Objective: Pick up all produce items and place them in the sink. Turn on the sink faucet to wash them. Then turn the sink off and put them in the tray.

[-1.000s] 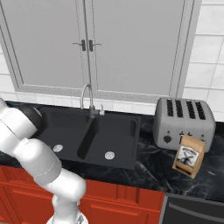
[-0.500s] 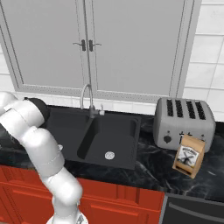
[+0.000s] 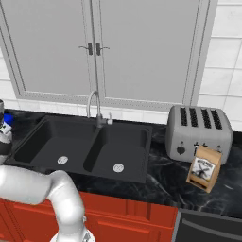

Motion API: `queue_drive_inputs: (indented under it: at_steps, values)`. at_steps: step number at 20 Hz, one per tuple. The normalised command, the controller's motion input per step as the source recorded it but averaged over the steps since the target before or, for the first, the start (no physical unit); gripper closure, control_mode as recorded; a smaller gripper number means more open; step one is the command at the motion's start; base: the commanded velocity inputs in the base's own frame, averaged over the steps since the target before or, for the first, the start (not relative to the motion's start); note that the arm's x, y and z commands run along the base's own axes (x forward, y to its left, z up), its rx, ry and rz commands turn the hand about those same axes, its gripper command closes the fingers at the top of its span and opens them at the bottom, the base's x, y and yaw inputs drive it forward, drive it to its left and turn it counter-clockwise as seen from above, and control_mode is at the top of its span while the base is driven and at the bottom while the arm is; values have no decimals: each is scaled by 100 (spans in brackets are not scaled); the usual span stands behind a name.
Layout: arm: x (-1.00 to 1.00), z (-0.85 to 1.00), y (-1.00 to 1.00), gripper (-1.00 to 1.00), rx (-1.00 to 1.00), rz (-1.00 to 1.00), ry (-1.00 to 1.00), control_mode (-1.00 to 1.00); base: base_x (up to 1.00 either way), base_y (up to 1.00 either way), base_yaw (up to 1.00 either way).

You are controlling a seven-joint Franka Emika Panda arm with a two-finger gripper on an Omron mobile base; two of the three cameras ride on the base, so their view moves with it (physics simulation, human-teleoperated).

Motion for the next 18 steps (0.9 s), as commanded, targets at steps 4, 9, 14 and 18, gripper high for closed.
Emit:
queue_drive_inputs:
  at_steps: [4, 9, 14, 18]
  values:
    - [23, 0, 17, -100, -10, 0, 17, -100, 0, 0, 0]
    - [28, -1, 18, -100, -10, 0, 10, -100, 0, 0, 0]
    - [32, -8, 22, -100, -8, 0, 2, -100, 0, 0, 0]
    - [28, -17, 30, -100, -6, 0, 0, -100, 0, 0, 0]
